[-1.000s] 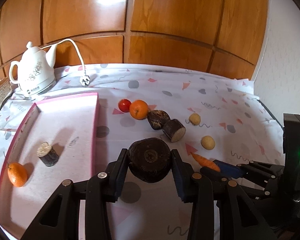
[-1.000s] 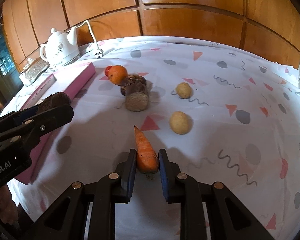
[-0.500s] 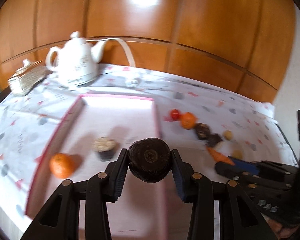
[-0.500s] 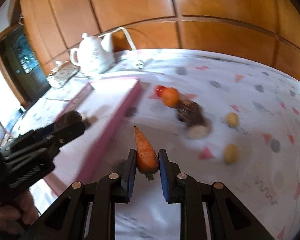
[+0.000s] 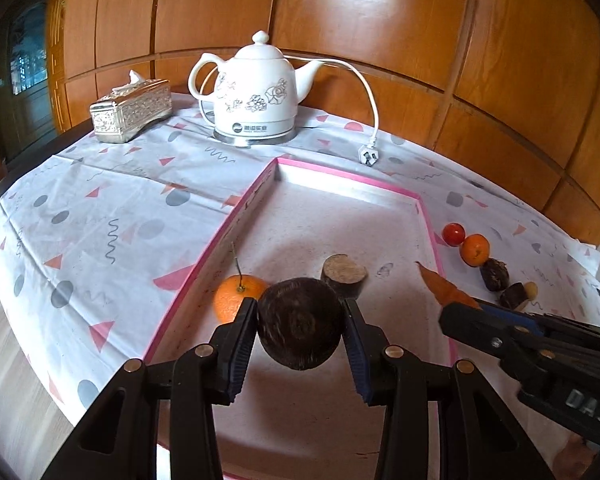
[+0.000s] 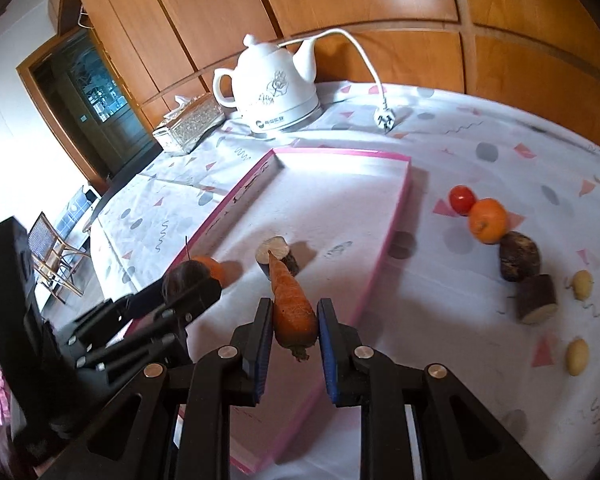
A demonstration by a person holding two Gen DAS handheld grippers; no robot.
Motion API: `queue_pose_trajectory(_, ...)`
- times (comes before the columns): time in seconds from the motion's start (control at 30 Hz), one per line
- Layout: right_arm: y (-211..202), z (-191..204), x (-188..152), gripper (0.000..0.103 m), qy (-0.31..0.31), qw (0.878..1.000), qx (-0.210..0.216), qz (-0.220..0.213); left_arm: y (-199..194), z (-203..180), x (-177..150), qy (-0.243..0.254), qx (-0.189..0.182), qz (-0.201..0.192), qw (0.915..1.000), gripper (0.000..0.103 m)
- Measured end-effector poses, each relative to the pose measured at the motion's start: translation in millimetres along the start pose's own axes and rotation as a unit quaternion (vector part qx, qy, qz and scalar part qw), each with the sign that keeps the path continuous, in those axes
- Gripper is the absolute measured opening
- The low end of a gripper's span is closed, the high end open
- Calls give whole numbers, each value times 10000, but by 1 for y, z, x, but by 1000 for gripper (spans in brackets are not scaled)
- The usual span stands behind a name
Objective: Organize fruits
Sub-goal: 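Carry the beet into the tray and open the left tool while the right tool carries the carrot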
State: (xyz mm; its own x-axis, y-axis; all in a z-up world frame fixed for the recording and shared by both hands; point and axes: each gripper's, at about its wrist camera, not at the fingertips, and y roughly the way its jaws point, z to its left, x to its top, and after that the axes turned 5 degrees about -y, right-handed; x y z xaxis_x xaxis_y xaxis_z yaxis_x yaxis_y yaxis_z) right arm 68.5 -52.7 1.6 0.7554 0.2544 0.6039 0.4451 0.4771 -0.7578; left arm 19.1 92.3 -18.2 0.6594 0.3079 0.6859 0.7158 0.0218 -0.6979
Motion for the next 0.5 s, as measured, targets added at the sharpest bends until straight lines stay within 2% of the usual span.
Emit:
queue_pose_trajectory(0.37,10,5,-4,26,82,9998,-176,9,-1,-2,0,-2,27,-43,10000,45)
queue_pose_trajectory(0.5,1,2,-8,30,146,9994,-281,-125,-5,-2,1,-62,-22,-107,9999,55)
